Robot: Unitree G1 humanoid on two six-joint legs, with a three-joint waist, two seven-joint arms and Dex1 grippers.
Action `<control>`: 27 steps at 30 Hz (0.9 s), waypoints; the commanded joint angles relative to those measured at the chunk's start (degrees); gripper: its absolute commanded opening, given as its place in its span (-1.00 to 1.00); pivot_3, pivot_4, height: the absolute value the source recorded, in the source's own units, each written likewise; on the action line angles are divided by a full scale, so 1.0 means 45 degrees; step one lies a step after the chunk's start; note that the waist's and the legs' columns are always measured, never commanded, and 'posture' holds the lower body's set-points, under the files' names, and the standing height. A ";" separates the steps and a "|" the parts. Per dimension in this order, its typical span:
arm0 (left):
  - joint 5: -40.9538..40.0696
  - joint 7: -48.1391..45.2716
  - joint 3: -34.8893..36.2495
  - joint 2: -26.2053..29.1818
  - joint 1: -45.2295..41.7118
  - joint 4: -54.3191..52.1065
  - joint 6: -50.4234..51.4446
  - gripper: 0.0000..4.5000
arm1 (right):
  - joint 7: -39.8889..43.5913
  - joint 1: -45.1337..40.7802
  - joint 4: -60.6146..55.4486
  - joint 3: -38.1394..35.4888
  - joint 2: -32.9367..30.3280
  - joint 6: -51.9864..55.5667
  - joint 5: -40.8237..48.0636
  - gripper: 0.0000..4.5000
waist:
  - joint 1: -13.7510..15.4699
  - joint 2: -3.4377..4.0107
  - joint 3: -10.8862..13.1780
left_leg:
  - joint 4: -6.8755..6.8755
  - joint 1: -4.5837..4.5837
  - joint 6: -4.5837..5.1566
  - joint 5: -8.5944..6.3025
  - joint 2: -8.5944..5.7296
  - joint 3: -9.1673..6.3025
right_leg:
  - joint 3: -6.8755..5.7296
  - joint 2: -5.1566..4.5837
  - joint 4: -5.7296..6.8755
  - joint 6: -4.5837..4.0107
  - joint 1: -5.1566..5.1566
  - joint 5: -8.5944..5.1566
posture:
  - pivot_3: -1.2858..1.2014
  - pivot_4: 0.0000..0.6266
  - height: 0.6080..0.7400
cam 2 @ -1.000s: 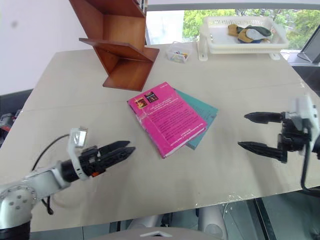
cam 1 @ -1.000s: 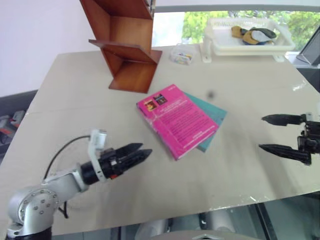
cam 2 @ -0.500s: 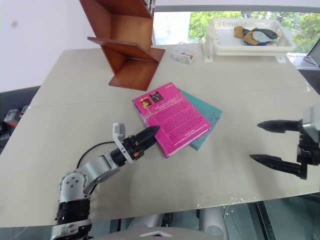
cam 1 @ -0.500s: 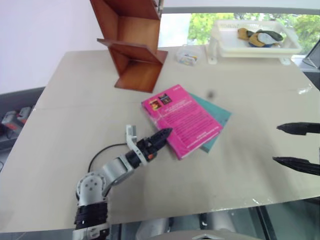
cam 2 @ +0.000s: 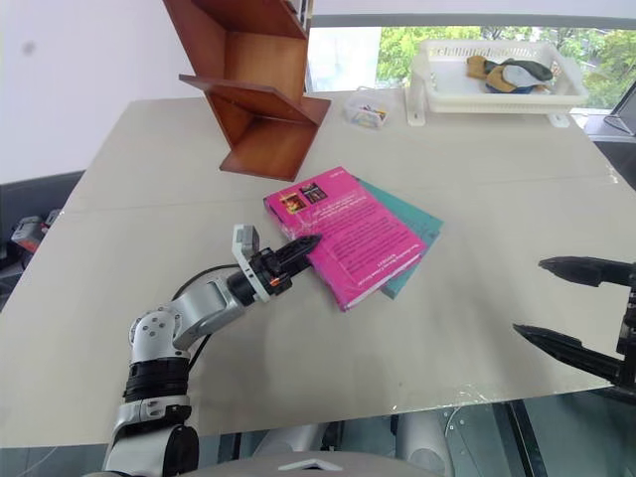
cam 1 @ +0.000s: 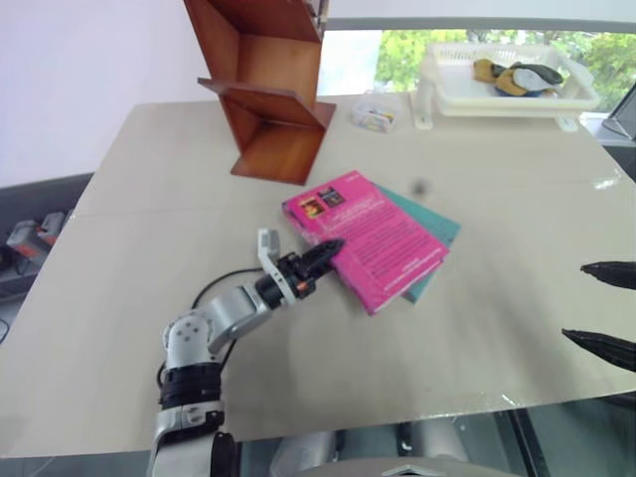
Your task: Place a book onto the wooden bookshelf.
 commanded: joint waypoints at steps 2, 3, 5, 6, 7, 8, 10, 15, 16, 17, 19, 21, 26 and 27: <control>-0.1480 -0.0135 0.0319 0.0233 -0.0005 -0.0279 0.0425 -0.68 | -0.0108 0.0099 0.0013 -0.0689 0.0023 -0.0266 0.0130 1.00 | -0.0001 -0.0004 0.0003 | 0.0000 0.0000 -0.0001 0.0000 0.0001 -0.0003 | 0.0002 -0.0001 -0.0001 0.0000 -0.0001 0.0000 | 0.03 -0.52 1.00; -0.1788 -0.0108 0.0300 0.0387 0.0033 -0.0517 0.0535 -0.68 | -0.0122 0.0077 0.0095 -0.0673 0.0032 -0.0337 0.0101 1.00 | -0.0004 -0.0004 0.0003 | 0.0000 0.0000 -0.0001 0.0000 0.0002 -0.0003 | 0.0003 -0.0002 -0.0001 0.0000 -0.0001 0.0000 | 0.03 -0.52 1.00; -0.2142 -0.0031 0.0296 0.0748 -0.0375 -0.1265 0.0498 -0.68 | -0.0260 -0.0336 0.0754 -0.0484 0.0112 -0.0609 0.0132 1.00 | -0.0009 -0.0015 0.0010 | 0.0000 0.0000 -0.0002 -0.0001 0.0003 -0.0003 | 0.0006 -0.0003 -0.0001 0.0000 -0.0001 0.0000 | 0.03 -0.52 1.00; -0.1993 -0.0090 0.0309 0.0897 -0.0813 -0.1588 0.0316 -0.68 | -0.0368 -0.0647 0.1221 -0.0346 0.0145 -0.0778 0.0203 1.00 | -0.0025 -0.0046 0.0028 | 0.0000 -0.0001 -0.0002 -0.0001 0.0004 -0.0003 | 0.0010 -0.0002 -0.0001 0.0000 -0.0002 -0.0001 | 0.03 -0.52 1.00; -0.1548 -0.0313 0.0284 0.1017 -0.1295 -0.1884 0.0005 -0.68 | -0.0453 -0.0958 0.1692 -0.0222 0.0169 -0.0891 0.0290 1.00 | -0.0018 -0.0070 0.0043 | 0.0001 0.0000 -0.0005 0.0001 0.0009 -0.0004 | 0.0025 -0.0001 0.0000 0.0000 -0.0001 0.0000 | 0.03 -0.52 1.00; -0.0613 -0.0689 0.0044 0.1258 -0.1829 -0.2168 -0.0305 -0.68 | -0.0548 -0.1357 0.2250 -0.0102 0.0205 -0.1010 0.0425 1.00 | 0.0016 -0.0098 0.0060 | 0.0003 0.0000 -0.0008 0.0003 0.0007 -0.0003 | 0.0028 -0.0002 0.0000 0.0000 0.0003 0.0000 | 0.03 -0.52 1.00; 0.1126 -0.1473 -0.0458 0.1602 -0.2817 -0.2508 -0.1050 -0.68 | -0.0611 -0.2008 0.3122 0.0100 0.0224 -0.1186 0.0633 1.00 | 0.0058 -0.0122 0.0074 | 0.0006 -0.0006 -0.0019 0.0011 -0.0012 -0.0020 | 0.0002 0.0005 -0.0003 0.0000 0.0010 0.0001 | 0.03 -0.52 1.00; 0.6195 -0.5513 -0.3100 0.3363 -0.5224 -0.3302 -0.3413 -0.68 | -0.1302 -0.4278 0.4997 0.0667 0.0559 -0.0996 0.2393 1.00 | -0.0084 -0.0121 0.0079 | -0.0016 0.0009 -0.0016 0.0013 -0.0028 0.0006 | -0.0011 0.0026 -0.0021 -0.0001 0.0014 0.0001 | 0.03 -0.52 1.00; 0.7514 -0.6370 -0.3869 0.3796 -0.5588 -0.3303 -0.4225 -0.68 | -0.1387 -0.4580 0.5219 0.0847 0.0636 -0.1074 0.2486 1.00 | -0.0103 -0.0120 0.0079 | -0.0036 0.0015 -0.0016 0.0013 -0.0025 0.0018 | -0.0004 0.0026 -0.0025 -0.0003 0.0008 0.0000 | 0.03 -0.52 1.00; 0.8937 -0.7173 -0.4633 0.4145 -0.6010 -0.3176 -0.5294 -0.68 | -0.1433 -0.4811 0.5370 0.1060 0.0713 -0.1197 0.2497 1.00 | -0.0142 -0.0118 0.0080 | -0.0044 0.0015 -0.0017 0.0013 -0.0018 0.0017 | -0.0005 0.0026 -0.0034 -0.0004 0.0006 -0.0001 | 0.03 -0.52 1.00; 1.1101 -0.8248 -0.5590 0.4427 -0.6743 -0.2618 -0.7167 -0.68 | -0.1547 -0.5169 0.5541 0.1432 0.0838 -0.1444 0.2434 1.00 | -0.0185 -0.0110 0.0085 | -0.0068 0.0013 -0.0017 0.0013 -0.0011 0.0016 | -0.0008 0.0025 -0.0056 -0.0005 0.0002 -0.0002 | 0.03 -0.52 1.00; 1.3284 -0.8874 -0.6240 0.4495 -0.7812 -0.1577 -0.9356 -0.68 | -0.1693 -0.5619 0.5677 0.1676 0.0972 -0.1547 0.2663 1.00 | -0.0197 -0.0113 0.0093 | -0.0074 0.0007 -0.0016 0.0013 -0.0007 0.0015 | -0.0008 0.0016 -0.0070 -0.0005 0.0000 -0.0001 | 0.03 -0.52 1.00; 1.8772 -0.9101 -0.7463 0.5152 -1.0564 0.2394 -1.5753 -0.68 | -0.1459 -0.6501 0.6412 0.1474 0.0708 -0.1060 0.4144 1.00 | -0.0241 -0.0113 0.0117 | -0.0057 -0.0036 -0.0012 0.0012 -0.0004 0.0001 | -0.0016 0.0003 -0.0087 0.0000 -0.0018 0.0001 | 0.03 -0.52 1.00; 1.9424 -0.9018 -0.7541 0.5239 -1.0994 0.3136 -1.6678 -0.68 | -0.1325 -0.6552 0.6626 0.1379 0.0592 -0.0932 0.4382 1.00 | -0.0254 -0.0113 0.0116 | -0.0061 -0.0047 -0.0011 0.0011 -0.0004 -0.0004 | -0.0020 0.0002 -0.0093 0.0000 -0.0031 0.0002 | 0.03 -0.52 1.00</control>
